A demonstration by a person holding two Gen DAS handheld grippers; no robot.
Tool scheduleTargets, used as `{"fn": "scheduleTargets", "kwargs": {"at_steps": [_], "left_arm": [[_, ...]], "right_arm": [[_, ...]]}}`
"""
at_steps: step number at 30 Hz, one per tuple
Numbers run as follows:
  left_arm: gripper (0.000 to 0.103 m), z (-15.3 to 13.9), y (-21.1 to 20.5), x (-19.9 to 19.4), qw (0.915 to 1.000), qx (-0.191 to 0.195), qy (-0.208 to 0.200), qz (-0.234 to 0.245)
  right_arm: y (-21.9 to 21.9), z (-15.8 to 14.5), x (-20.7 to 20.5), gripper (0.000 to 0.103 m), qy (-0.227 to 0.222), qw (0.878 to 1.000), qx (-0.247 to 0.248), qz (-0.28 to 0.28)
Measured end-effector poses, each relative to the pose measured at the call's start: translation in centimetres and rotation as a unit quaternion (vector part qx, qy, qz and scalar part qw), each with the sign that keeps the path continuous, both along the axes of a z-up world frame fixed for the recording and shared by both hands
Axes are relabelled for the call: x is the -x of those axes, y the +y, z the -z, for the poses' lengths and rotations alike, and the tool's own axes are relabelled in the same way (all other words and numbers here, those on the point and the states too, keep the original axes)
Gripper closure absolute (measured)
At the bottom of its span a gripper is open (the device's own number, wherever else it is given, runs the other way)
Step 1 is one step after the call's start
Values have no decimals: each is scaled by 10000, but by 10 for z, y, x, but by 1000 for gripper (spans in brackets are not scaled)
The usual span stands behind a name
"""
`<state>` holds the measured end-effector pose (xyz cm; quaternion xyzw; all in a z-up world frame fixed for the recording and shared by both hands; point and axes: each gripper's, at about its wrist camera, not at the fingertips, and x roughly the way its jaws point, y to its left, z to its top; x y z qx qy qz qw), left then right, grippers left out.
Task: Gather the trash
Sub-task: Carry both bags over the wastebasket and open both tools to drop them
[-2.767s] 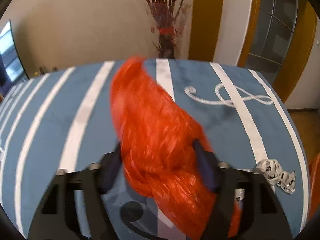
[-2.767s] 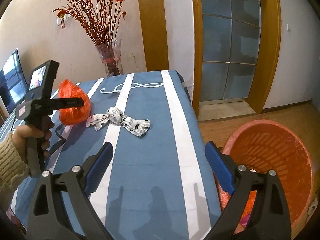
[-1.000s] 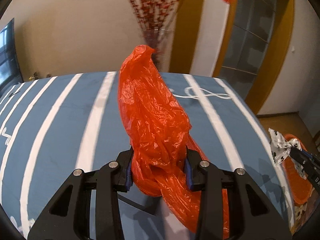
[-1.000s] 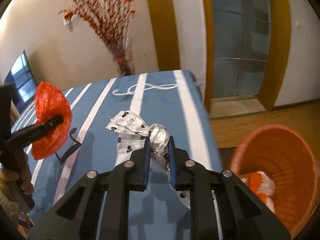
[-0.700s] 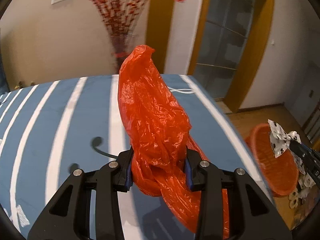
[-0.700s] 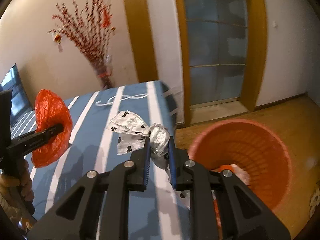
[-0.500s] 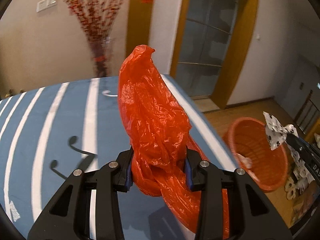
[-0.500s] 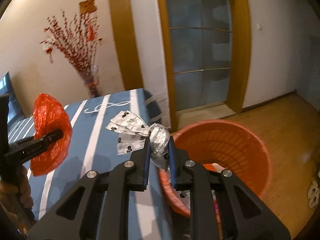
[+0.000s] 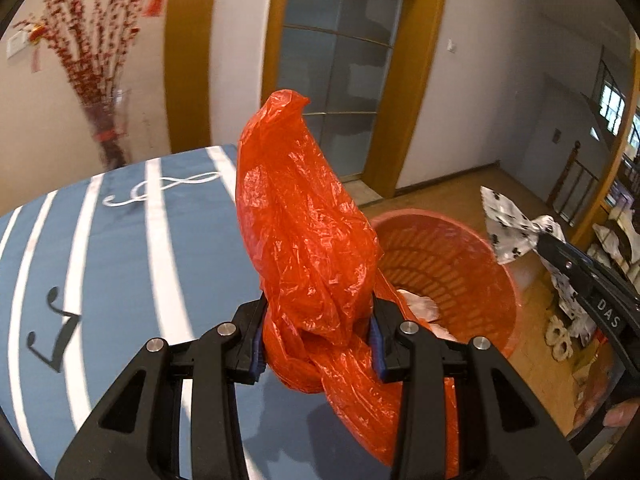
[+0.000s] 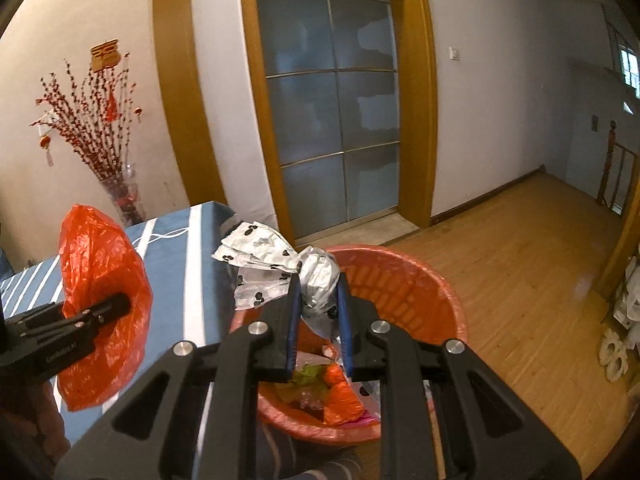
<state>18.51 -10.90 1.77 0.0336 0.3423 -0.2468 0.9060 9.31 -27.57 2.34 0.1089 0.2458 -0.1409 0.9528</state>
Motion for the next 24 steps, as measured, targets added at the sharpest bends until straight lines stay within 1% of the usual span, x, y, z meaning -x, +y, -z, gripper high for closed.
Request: {"fn": "scheduleTargets", "kwargs": {"at_steps": [5,11,24], "left_arm": [[64,6,-25,2,9998,-42,50,201],[64,12,-52,3,9990,-174,4,405],[64,30,-90,-9,9969,-269,242,700]], "right_arm": [[-14,7,-1,85,-6,9998,15,197],[-25,16,-4,85,-1,9992,69,398],[-49,34,-20,85,94,9983,-142,550]]}}
